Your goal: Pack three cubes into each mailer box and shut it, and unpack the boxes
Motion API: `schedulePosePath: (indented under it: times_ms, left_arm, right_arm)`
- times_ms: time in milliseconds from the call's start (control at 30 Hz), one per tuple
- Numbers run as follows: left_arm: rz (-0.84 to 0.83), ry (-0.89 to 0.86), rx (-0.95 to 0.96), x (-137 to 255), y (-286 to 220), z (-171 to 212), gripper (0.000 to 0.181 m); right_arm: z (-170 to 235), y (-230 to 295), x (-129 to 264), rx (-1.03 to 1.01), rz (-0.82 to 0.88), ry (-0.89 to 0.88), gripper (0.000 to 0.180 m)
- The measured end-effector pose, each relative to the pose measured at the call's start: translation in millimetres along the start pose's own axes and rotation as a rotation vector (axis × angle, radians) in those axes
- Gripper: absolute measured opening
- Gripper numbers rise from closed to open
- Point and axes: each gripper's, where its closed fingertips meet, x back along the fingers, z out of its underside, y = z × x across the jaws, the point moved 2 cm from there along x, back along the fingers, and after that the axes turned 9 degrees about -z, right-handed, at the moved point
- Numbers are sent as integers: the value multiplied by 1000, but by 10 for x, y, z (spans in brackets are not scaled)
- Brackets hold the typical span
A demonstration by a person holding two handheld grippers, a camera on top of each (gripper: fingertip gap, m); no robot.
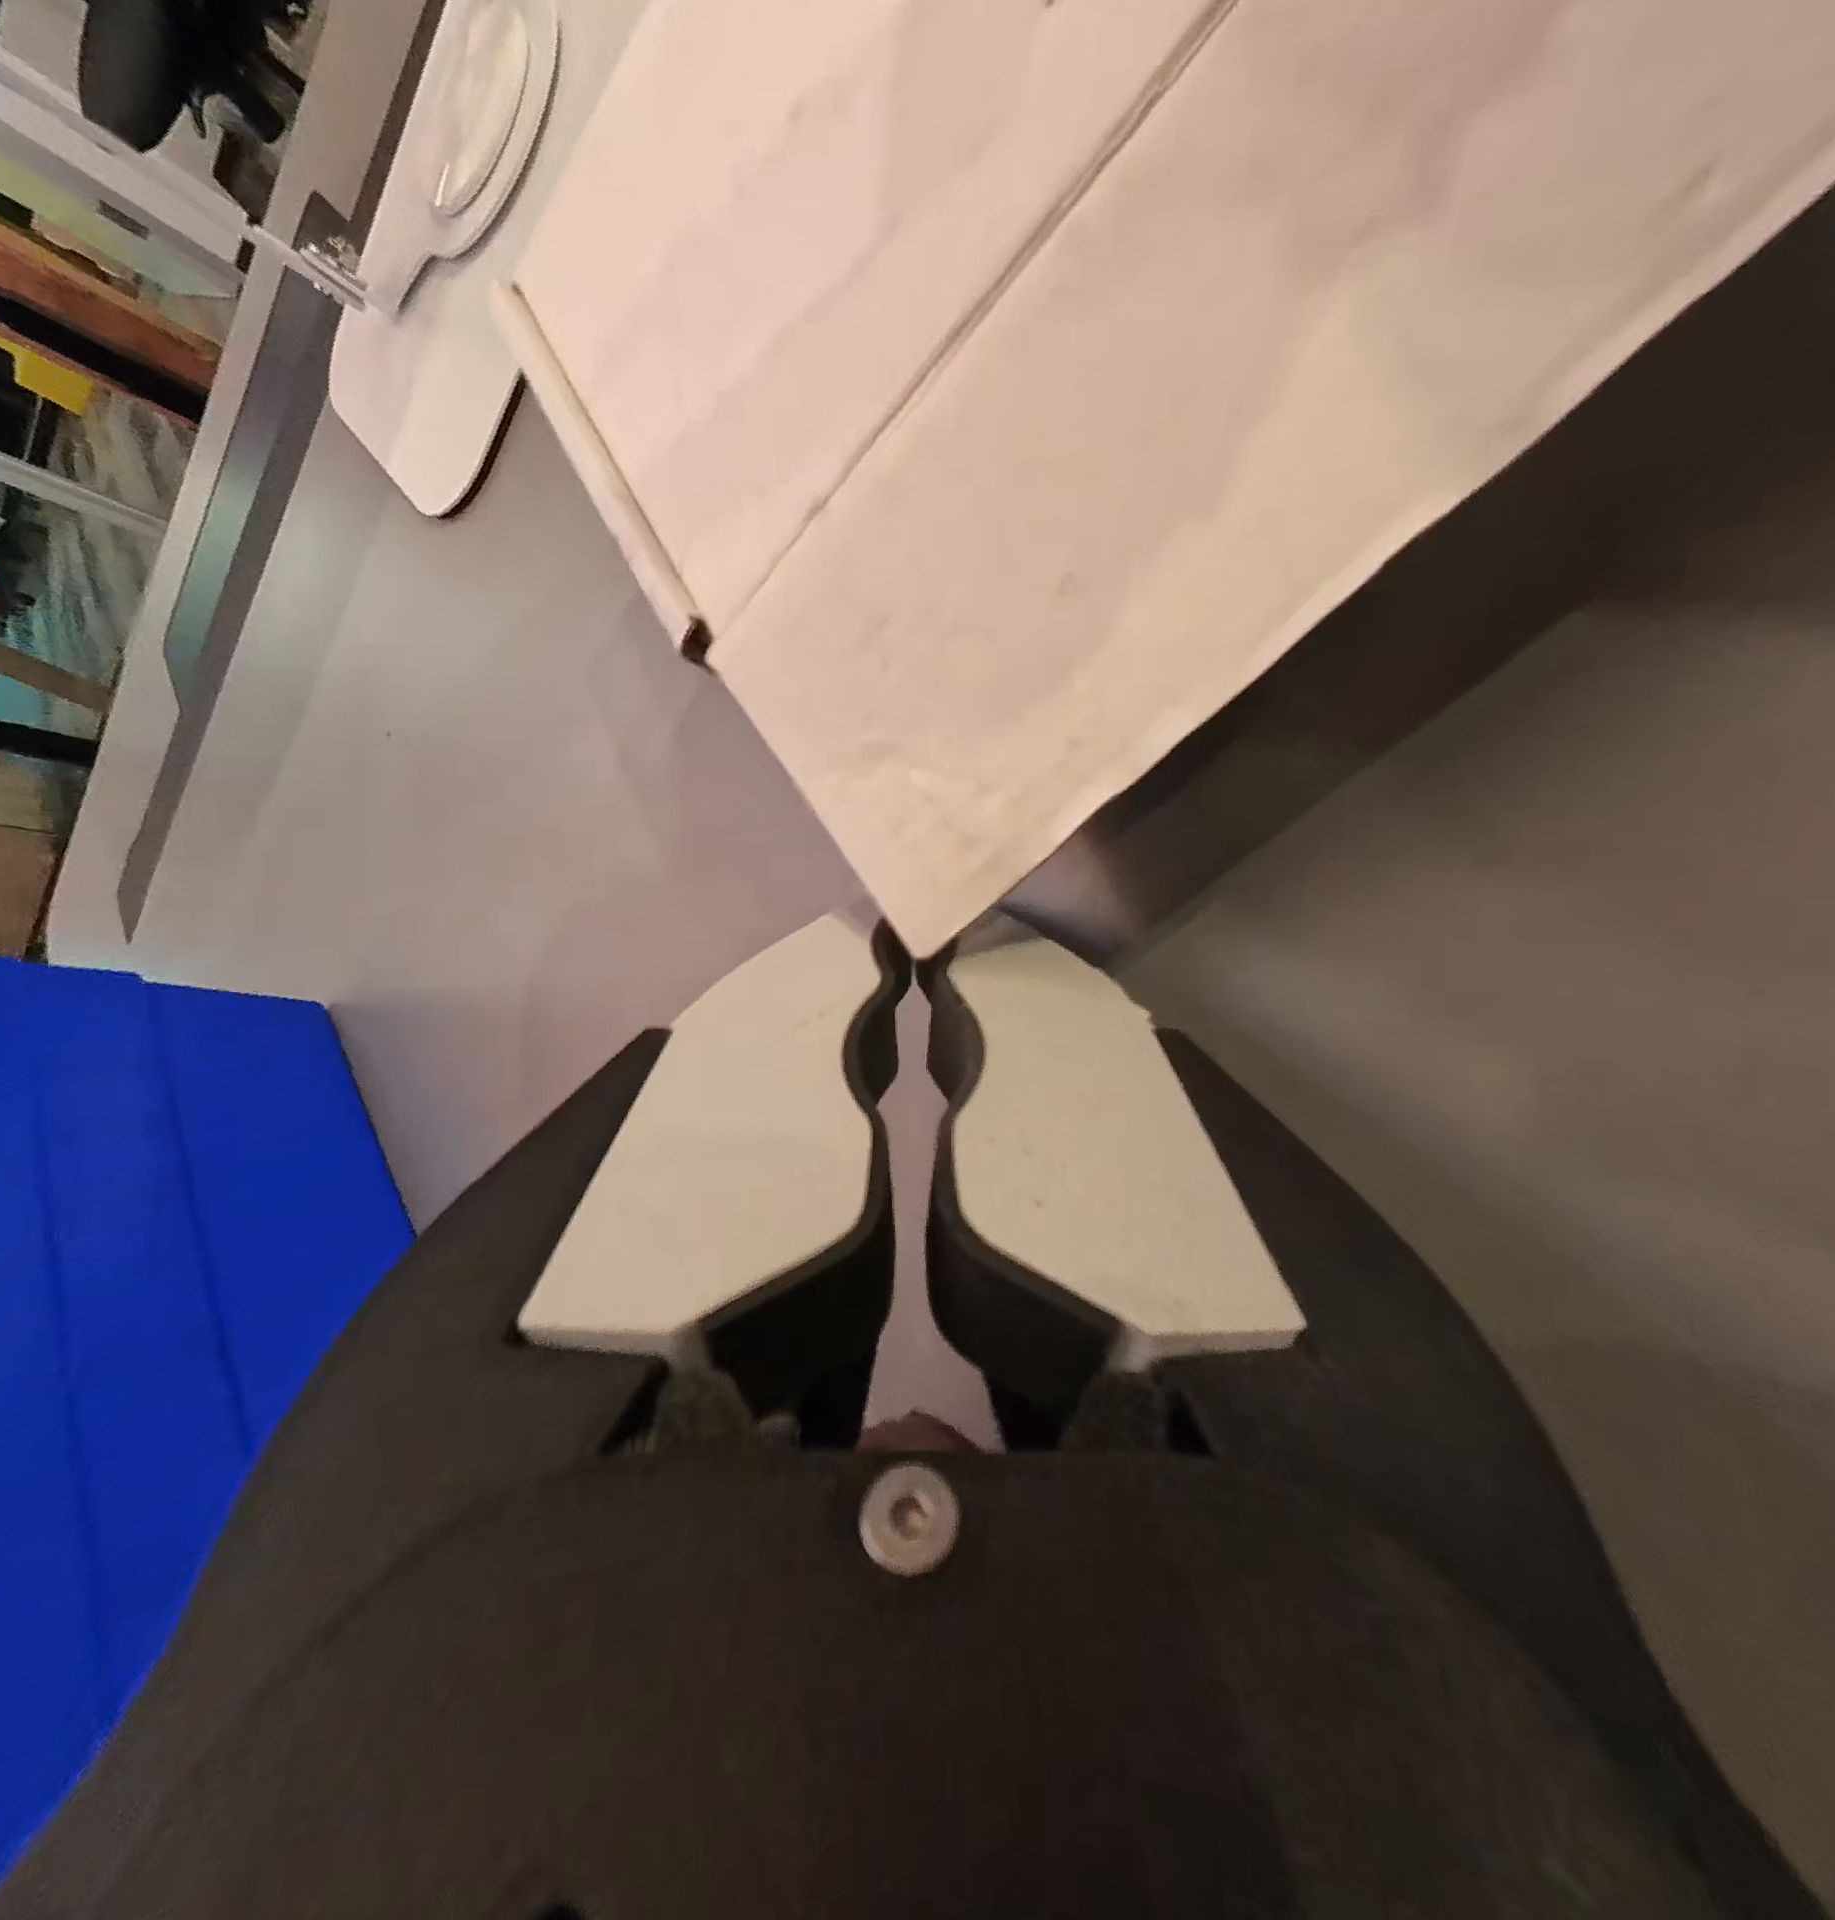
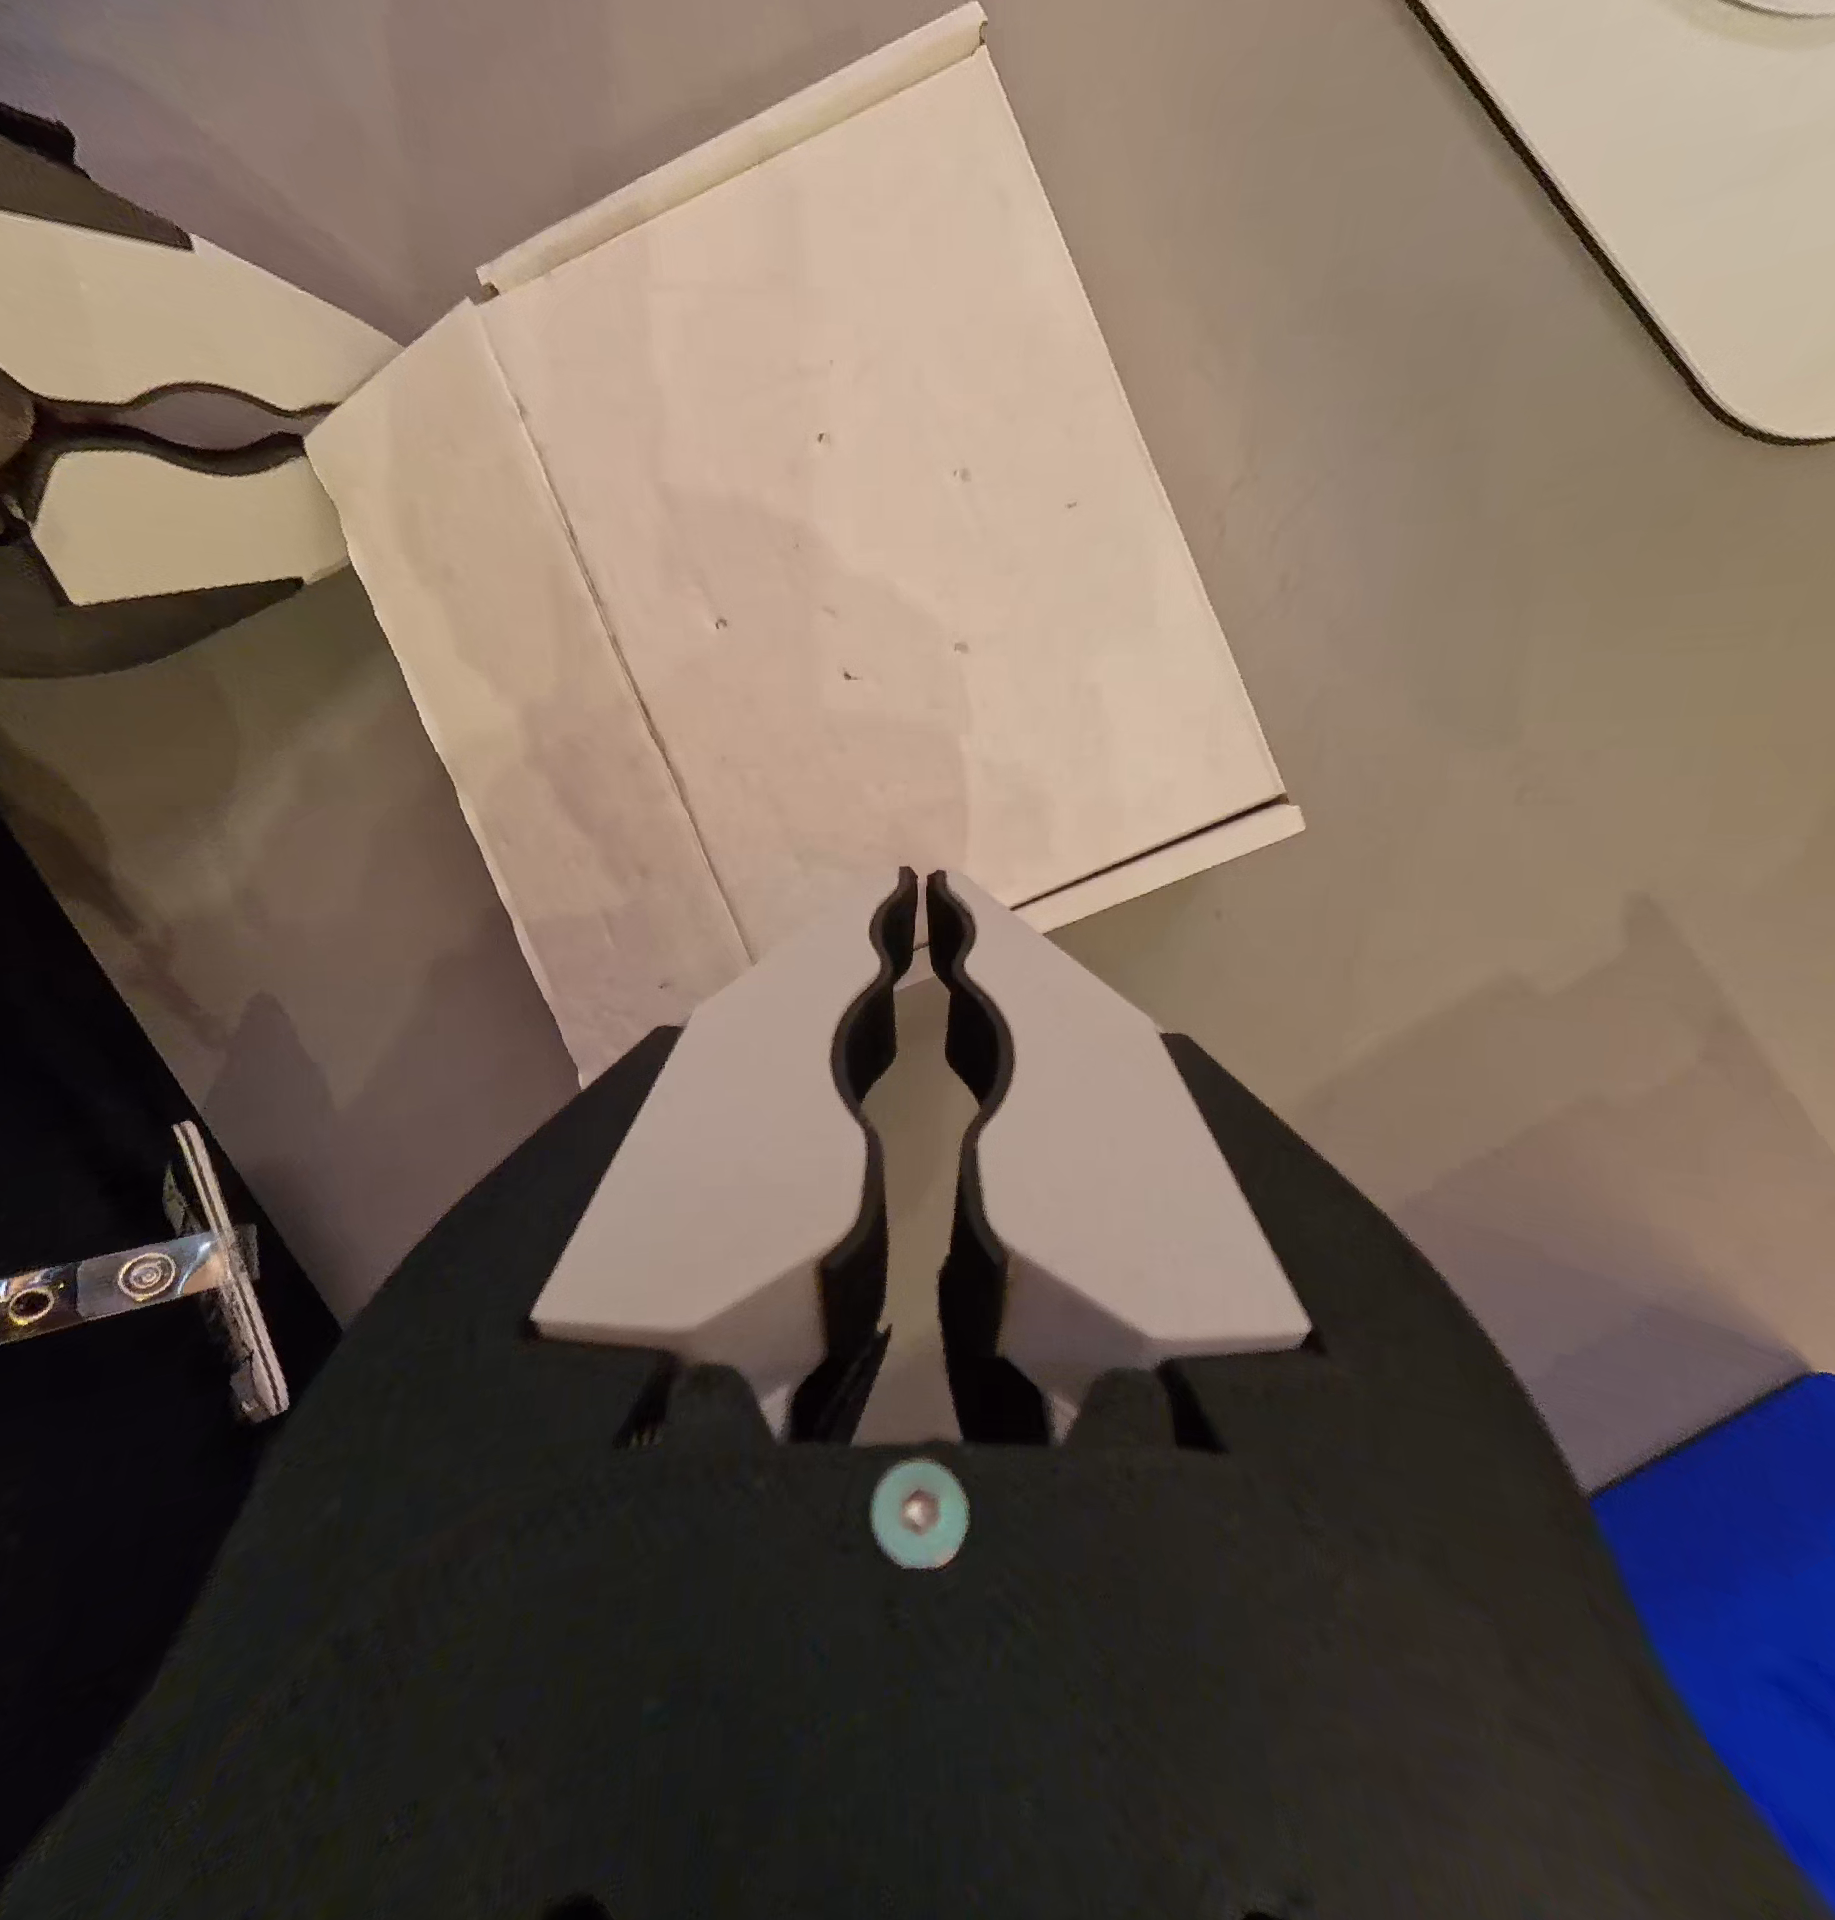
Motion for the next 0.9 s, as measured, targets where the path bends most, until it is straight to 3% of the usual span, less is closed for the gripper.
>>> schedulePosePath:
  times_ms: [167,400,467,600,800,900]
  left_arm:
    - [73,-74,99,82,-41,-46,3]
    - [197,-150,202,142,-41,-129,52]
    - [227,-185,183,186,-108,-196,51]
    - [214,-141,191,119,-96,-186,29]
    - [77,-135,132,100,11,-135,5]
    - [59,-141,123,99,15,-144,5]
  right_arm:
    - [3,-2,-1,-10,-7,-6,0]
    - [9,-2,1,-15,-10,0,0]
    - [8,-4,1,-21,-14,3,0]
    - [7,-10,-3,-13,-7,8,0]
    - [25,-17,7,-18,-5,18,0]
    - [26,-18,8,-19,-6,11,0]
